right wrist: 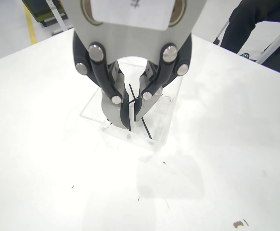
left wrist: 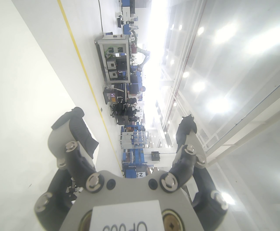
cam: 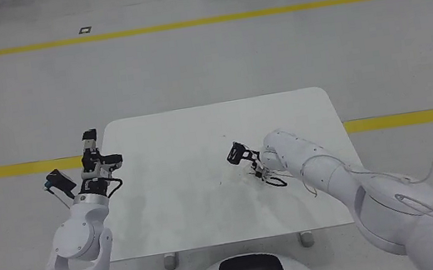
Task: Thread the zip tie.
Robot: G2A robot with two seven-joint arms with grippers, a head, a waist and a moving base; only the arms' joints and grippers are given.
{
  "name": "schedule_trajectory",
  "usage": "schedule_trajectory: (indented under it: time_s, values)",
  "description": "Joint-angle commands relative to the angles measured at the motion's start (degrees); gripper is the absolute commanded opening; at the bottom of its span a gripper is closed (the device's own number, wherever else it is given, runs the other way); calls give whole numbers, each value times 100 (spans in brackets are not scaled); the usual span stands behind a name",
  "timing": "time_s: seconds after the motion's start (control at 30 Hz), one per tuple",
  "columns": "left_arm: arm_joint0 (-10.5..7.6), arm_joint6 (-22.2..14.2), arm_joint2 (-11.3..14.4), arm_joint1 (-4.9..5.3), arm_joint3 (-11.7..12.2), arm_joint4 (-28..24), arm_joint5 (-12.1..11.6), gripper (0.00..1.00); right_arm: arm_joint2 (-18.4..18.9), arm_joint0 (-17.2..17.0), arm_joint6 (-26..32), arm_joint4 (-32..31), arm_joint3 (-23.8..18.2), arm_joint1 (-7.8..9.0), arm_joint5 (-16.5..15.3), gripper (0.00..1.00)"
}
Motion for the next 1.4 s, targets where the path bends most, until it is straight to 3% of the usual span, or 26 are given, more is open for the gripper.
schedule_trajectory:
  time_s: [0.0,0.73,1.37]
  values:
    - [0,0,0,0,0,0,0,100,0,-4,-23,-18,43,-25,0,10]
    - [0,0,0,0,0,0,0,100,0,-2,-114,-122,386,-237,0,15]
    - [0,0,0,0,0,0,0,100,0,14,-298,-173,446,-273,0,12]
